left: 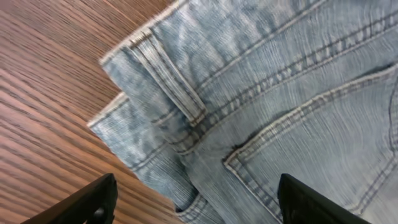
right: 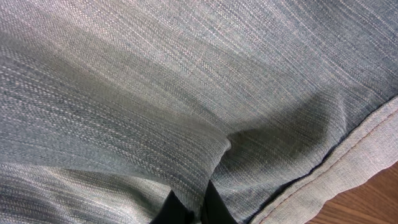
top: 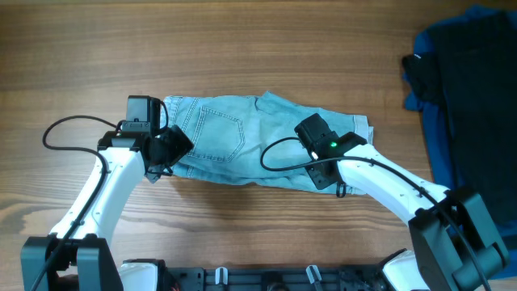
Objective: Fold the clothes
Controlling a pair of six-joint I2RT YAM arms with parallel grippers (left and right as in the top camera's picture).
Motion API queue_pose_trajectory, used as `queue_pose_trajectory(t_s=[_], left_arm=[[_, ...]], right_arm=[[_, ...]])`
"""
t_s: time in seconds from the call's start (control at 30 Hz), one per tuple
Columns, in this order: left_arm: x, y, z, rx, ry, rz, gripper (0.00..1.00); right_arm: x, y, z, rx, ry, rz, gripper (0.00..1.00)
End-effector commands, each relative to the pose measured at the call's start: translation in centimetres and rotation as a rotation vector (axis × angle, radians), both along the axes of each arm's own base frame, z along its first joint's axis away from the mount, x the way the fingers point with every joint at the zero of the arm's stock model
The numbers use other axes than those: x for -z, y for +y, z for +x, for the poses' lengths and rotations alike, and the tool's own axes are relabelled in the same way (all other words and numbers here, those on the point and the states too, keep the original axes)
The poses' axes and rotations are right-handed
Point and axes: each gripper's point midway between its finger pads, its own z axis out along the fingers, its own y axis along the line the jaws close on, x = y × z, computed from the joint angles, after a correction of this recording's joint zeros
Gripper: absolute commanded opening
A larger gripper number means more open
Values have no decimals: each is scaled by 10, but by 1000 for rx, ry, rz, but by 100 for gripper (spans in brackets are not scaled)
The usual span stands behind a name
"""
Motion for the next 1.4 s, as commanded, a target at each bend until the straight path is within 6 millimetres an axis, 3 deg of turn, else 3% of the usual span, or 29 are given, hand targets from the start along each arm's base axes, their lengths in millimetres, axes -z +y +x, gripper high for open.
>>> queue_pose_trajectory(t_s=[0.0,0.13,0.33,0.5,0.57,0.63,0.7,0.73,0.83,0.9,1.0,1.1,1.2,1.37], left_arm=[[4,12,-1,11,4,67,78],[5,13,9,6,-32,74,76],[34,17,18,1,10,101,77],[41,27,20,-25,21,112,76],[40,30,20,-36,20,112,59],[40,32,20,-43,18,112,50],[39,33,22,-46,10,111,18],[39,33,22,-46,10,111,8],[35,32,26,-35,-5,108,4],[18,17,36,88,-56,58,4],[-15,12,46,108,-124,35,4],[-53,7,54,117,-219,14,4],[-77,0,58,134,-293,-22,4],[-120,-7,89,156,-465,-45,4]], right_arm=[[-3,2,8,3,-22,-11,4],[-2,8,9,0,-20,23,4],[-3,10,12,1,-31,30,4],[-3,10,12,1,-32,30,4],[-3,10,12,1,-31,29,4],[-3,10,12,1,-31,29,4],[-3,10,12,3,-31,30,4],[-3,10,11,12,-32,32,4],[-3,10,12,86,-45,49,4],[-3,12,12,112,-46,66,4],[-10,21,14,117,-32,109,4],[-36,28,25,146,-36,123,4],[-64,33,38,147,-61,123,4],[-98,11,74,198,-172,99,4]])
